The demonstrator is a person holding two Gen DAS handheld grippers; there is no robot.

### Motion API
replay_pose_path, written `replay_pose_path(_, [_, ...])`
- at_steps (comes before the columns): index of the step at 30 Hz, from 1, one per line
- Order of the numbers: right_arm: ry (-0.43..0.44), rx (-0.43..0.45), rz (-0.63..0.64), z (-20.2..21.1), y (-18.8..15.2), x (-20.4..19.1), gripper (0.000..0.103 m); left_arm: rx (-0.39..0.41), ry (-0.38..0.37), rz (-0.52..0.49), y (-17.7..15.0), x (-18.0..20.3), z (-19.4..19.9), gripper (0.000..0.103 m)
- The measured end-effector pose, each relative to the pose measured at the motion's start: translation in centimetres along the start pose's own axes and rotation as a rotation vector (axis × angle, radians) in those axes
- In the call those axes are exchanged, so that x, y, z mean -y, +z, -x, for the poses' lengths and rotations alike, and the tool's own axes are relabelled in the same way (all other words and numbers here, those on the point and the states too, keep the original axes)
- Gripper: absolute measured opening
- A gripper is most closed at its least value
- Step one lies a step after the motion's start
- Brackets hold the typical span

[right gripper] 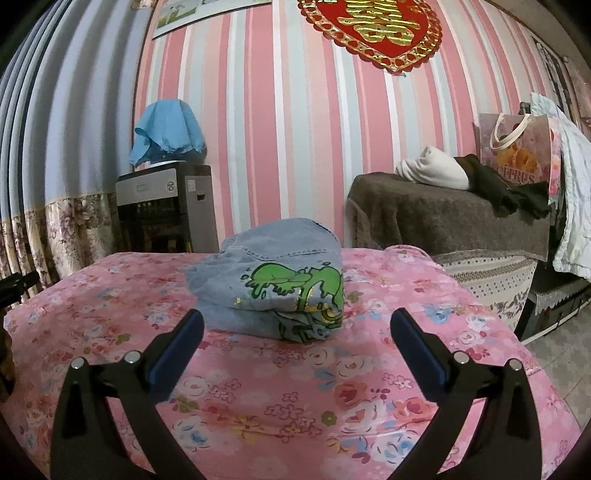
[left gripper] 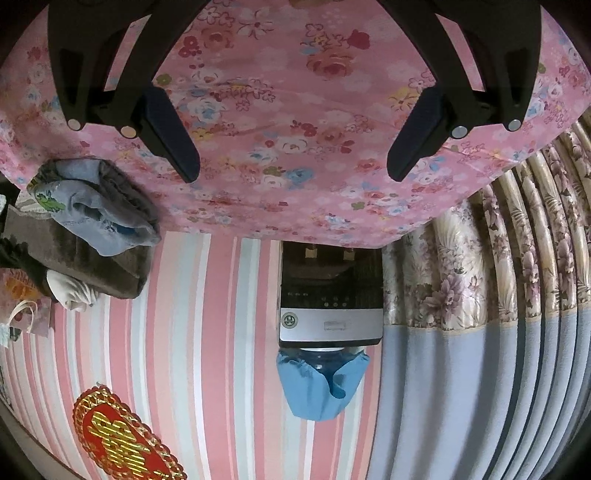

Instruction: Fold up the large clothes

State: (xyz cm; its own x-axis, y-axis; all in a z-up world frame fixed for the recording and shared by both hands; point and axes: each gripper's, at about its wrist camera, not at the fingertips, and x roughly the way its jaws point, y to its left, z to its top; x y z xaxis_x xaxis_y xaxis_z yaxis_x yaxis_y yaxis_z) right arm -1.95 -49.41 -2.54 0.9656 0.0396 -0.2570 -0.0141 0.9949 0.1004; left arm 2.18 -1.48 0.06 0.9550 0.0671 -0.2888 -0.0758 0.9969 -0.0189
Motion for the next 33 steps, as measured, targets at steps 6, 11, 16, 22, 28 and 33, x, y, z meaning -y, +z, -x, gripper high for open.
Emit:
replay_pose_path(6, [0.001,0.003,0.002,0.3,0.0,-0.1,0.101,0.007,0.009,-0.024,0.0,0.5,0.2,0.100])
replay_pose_path(11, [0.002,0.003,0.002,0.1,0.1,-0.2,0.101,0.002,0.002,-0.029,0.1,0.7,0.1,0.100])
replay_pose_path(16, [0.003,0.002,-0.002,-0.1,0.2,-0.2,0.101,0.010,0.011,-0.040,0.0,0.9,0.3,0.100])
replay_pose_path(22, [-0.003,0.009,0.009,0.3,0.1,-0.6,0.101,0.003,-0.006,-0.075,0.0,1.7,0.3,0.100])
replay_pose_path(28, [-0.005,0.001,0.016,0.3,0.0,-0.8,0.101,0.003,0.005,-0.063,0.0,1.5,0.2,0.100])
replay_pose_path(33, [-0.004,0.001,0.016,0.3,0.0,-0.8,0.101,-0.009,0.010,-0.053,0.0,1.2,0.0,0.100])
